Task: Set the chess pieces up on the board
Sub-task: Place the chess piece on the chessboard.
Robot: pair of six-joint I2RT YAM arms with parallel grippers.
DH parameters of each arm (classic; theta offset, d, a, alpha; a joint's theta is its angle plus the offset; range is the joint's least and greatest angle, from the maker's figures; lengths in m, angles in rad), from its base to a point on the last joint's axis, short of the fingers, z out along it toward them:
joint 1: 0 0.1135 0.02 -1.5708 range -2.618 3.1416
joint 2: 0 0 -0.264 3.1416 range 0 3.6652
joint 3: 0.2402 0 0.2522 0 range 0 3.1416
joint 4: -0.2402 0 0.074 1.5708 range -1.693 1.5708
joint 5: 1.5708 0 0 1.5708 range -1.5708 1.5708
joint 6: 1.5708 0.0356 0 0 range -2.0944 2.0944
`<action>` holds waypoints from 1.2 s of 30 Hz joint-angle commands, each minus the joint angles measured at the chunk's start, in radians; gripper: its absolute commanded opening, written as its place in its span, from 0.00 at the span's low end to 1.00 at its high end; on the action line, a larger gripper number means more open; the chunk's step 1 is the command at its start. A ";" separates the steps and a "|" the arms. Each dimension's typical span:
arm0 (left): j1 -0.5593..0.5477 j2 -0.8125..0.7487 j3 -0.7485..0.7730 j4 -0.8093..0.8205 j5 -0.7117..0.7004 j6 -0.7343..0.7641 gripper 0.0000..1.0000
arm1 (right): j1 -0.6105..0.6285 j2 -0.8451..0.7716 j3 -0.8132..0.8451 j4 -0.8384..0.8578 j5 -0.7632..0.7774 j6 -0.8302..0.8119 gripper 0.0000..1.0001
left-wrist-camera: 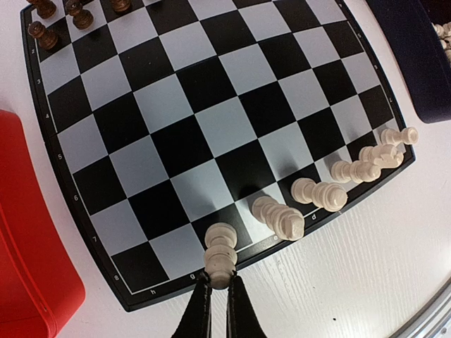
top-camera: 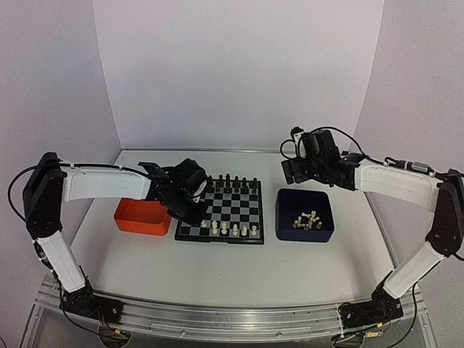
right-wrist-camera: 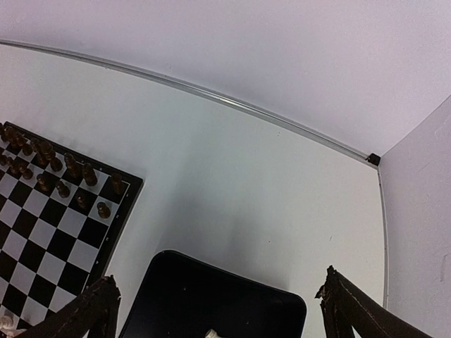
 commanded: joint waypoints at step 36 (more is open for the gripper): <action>-0.005 0.086 0.116 -0.096 -0.002 0.082 0.00 | -0.003 -0.068 -0.044 0.028 0.064 0.004 0.96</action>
